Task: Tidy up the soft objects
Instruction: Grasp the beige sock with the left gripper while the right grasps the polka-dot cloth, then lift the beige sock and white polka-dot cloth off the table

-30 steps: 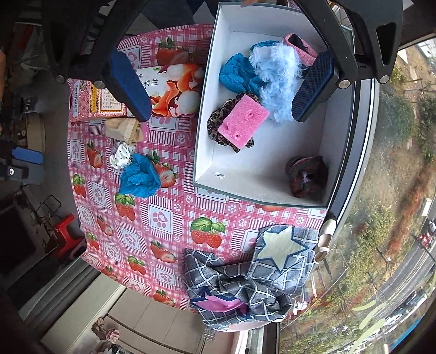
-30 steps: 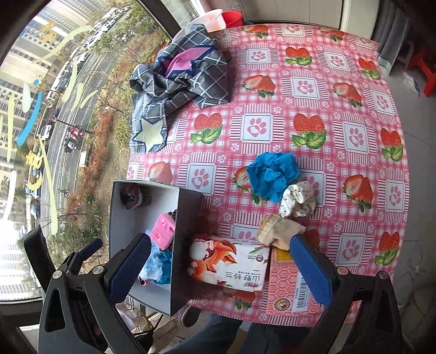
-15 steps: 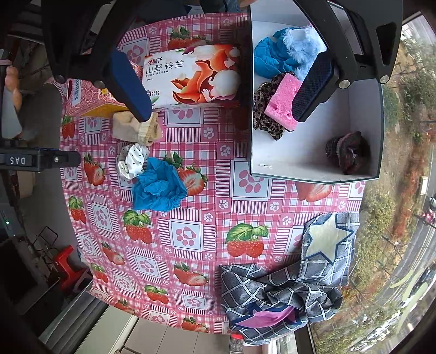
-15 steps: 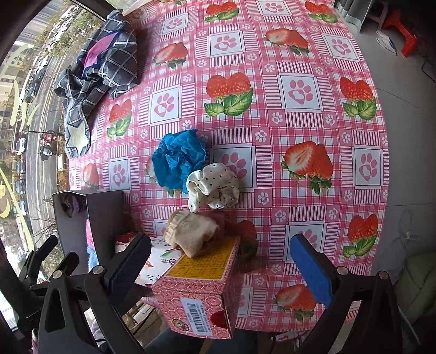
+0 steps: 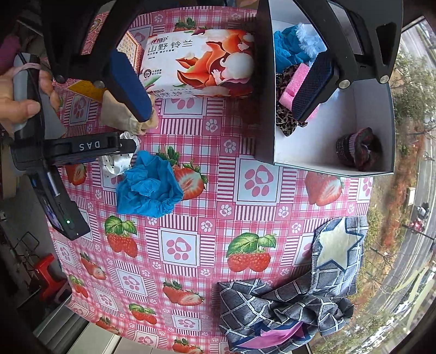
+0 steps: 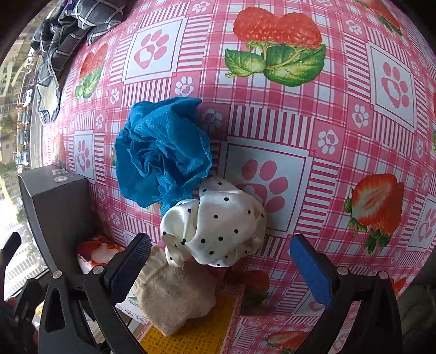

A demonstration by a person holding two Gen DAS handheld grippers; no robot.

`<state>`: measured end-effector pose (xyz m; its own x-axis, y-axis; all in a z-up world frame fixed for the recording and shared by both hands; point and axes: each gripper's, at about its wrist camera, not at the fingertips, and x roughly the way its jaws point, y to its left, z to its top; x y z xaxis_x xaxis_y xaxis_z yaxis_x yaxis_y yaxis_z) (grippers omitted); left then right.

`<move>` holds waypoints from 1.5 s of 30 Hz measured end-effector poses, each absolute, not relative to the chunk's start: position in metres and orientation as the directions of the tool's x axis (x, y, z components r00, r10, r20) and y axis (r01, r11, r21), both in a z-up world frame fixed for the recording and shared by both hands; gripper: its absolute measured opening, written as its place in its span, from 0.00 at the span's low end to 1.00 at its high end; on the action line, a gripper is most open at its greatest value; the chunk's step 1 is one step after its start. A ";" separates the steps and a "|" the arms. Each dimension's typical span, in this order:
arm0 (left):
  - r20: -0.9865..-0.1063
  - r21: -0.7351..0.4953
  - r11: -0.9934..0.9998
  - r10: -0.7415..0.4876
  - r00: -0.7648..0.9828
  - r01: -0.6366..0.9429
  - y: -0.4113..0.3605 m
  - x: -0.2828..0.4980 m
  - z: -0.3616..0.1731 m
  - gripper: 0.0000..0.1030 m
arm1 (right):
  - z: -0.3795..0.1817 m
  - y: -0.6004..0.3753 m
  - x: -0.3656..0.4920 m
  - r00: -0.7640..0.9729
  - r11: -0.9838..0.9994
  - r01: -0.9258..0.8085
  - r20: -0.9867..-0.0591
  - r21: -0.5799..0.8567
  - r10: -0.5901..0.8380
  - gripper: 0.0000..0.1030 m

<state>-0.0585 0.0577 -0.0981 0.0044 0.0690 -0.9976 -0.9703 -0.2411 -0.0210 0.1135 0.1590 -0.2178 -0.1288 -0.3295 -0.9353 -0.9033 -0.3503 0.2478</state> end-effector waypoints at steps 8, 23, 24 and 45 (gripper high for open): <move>-0.990 -0.118 -0.111 -0.059 0.125 -0.987 0.081 -0.023 -0.132 1.00 | -0.235 0.174 0.182 -0.015 -0.271 -0.958 -0.963 0.091 -0.270 1.00; -0.912 -0.260 0.043 -0.338 0.231 -0.965 0.111 0.045 -0.184 1.00 | -0.237 0.163 0.237 -0.093 -0.198 -0.970 -0.969 0.140 -0.228 1.00; -0.911 -0.250 0.049 -0.350 0.218 -0.967 0.111 0.047 -0.186 1.00 | -0.234 0.160 0.229 -0.086 -0.205 -0.970 -0.973 0.131 -0.215 1.00; -0.966 -0.151 -0.006 -0.209 0.149 -0.989 0.090 0.032 -0.173 0.25 | -0.170 0.140 0.225 -0.247 -0.158 -0.952 -0.964 0.261 -0.104 0.18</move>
<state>0.0322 0.0896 -0.1735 0.1489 -0.2090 -0.9665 -0.9885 -0.0062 -0.1510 0.2249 0.1399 -0.1696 -0.2465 -0.1038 -0.9636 -0.9524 -0.1578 0.2607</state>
